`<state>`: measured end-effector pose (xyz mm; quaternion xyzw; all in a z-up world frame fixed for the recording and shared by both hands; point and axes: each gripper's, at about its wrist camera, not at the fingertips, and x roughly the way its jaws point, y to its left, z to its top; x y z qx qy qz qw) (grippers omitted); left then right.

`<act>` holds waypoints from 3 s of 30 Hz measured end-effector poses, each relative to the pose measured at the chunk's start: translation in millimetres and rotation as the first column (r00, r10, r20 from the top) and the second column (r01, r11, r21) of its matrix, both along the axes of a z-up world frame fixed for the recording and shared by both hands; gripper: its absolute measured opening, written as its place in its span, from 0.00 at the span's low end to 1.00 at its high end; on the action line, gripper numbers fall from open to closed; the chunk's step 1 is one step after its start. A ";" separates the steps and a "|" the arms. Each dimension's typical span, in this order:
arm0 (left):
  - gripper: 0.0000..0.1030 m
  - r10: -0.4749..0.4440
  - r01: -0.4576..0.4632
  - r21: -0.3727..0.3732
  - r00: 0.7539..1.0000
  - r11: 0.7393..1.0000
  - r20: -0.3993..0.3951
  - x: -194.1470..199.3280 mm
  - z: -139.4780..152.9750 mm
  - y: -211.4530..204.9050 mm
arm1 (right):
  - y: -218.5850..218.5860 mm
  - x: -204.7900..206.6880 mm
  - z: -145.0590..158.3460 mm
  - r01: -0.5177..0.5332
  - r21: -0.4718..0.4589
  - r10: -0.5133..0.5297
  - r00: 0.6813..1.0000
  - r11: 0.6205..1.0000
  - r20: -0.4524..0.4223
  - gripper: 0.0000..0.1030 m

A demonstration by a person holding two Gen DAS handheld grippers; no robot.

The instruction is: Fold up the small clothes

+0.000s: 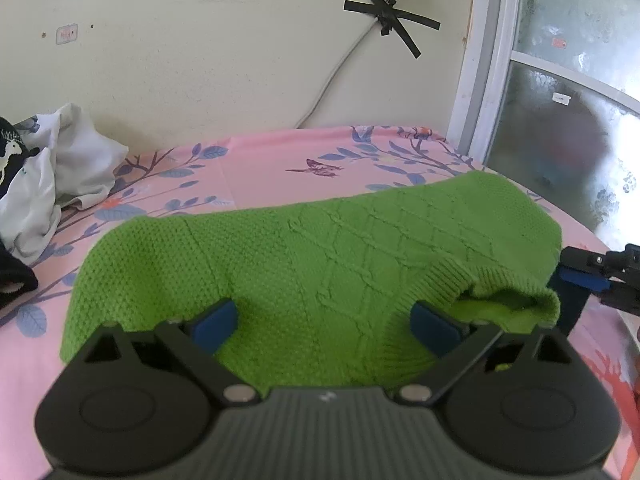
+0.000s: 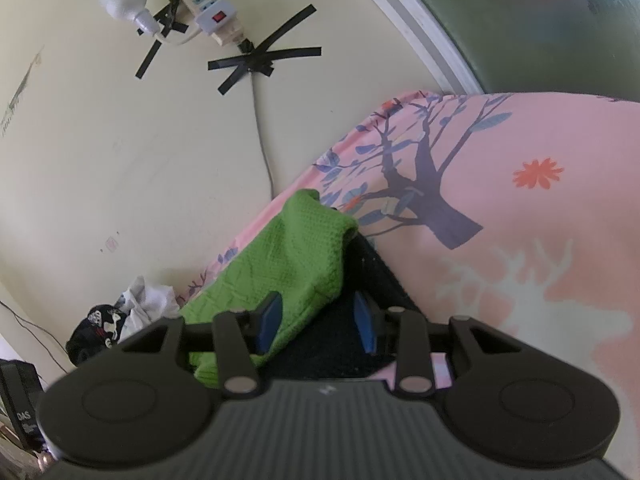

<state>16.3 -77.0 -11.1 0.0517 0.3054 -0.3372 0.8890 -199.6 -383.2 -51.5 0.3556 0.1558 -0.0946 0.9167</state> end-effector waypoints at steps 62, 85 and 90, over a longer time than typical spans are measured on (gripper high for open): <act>0.83 -0.008 0.003 -0.128 0.999 0.992 -0.036 -10.3 1.7 29.0 | 50.3 -7.3 35.0 -0.213 -0.075 0.213 0.977 0.974 -0.013 0.52; 0.38 -0.219 0.141 -0.323 0.951 0.936 -0.219 9.2 30.0 10.2 | 13.0 -22.7 51.2 -0.019 -0.021 0.019 1.000 1.000 -0.022 0.60; 0.43 -0.201 0.130 -0.305 0.955 0.944 -0.217 12.5 30.0 7.4 | 2.4 -21.3 44.7 -0.015 0.009 0.015 1.000 1.000 -0.005 0.61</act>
